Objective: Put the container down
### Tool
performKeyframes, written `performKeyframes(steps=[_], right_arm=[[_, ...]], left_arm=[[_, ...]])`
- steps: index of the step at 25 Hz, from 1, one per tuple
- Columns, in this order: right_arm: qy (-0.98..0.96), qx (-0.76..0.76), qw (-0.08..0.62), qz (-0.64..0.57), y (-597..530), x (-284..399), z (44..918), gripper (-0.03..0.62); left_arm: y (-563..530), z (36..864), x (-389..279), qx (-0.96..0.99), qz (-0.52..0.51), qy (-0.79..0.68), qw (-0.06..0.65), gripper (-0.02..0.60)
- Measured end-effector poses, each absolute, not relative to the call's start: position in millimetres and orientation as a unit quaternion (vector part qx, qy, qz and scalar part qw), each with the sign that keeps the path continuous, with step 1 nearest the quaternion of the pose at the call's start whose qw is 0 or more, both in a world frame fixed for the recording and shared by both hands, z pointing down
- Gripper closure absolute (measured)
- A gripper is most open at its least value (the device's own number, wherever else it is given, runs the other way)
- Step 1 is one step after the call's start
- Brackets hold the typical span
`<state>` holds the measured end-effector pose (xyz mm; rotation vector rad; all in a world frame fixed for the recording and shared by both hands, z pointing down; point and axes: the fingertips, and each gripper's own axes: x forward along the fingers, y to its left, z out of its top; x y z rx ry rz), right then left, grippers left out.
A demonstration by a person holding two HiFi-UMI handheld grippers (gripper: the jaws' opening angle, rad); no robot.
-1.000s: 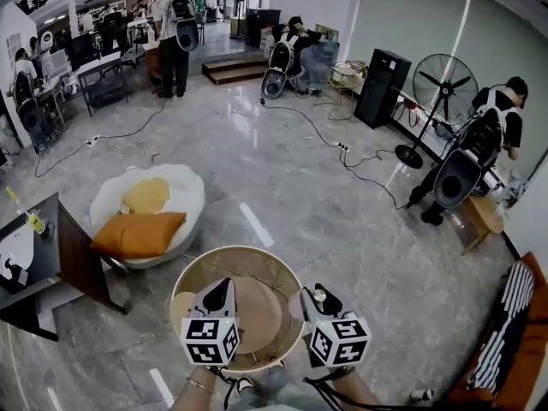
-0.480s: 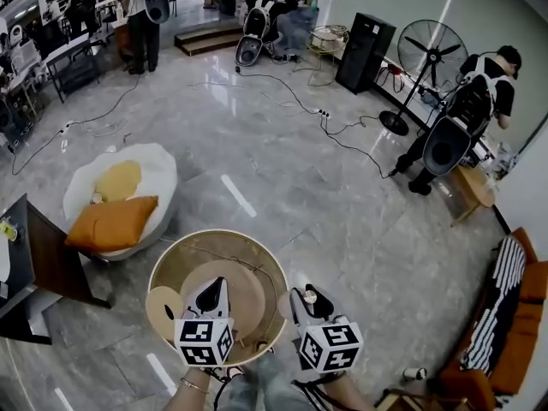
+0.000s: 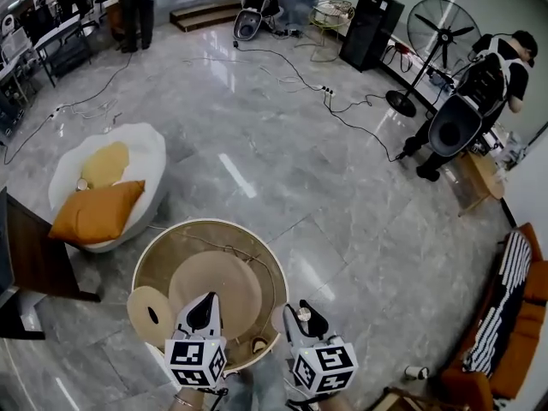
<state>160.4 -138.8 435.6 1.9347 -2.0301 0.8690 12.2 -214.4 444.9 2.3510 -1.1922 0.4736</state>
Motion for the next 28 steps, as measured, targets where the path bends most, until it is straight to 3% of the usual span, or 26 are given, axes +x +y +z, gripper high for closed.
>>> performKeyframes(steps=[14,28], right_arm=[[-0.683,0.64,0.116,0.333,-123,159,561,0.462],[-0.692,0.626,0.146,0.329,-141,156,601,0.462]], left_arm=[[-191,566,3,0.831,0.2,-0.451,0.256,0.586],[-195,598,-11,0.815,0.203,-0.47,0.272,0.586]])
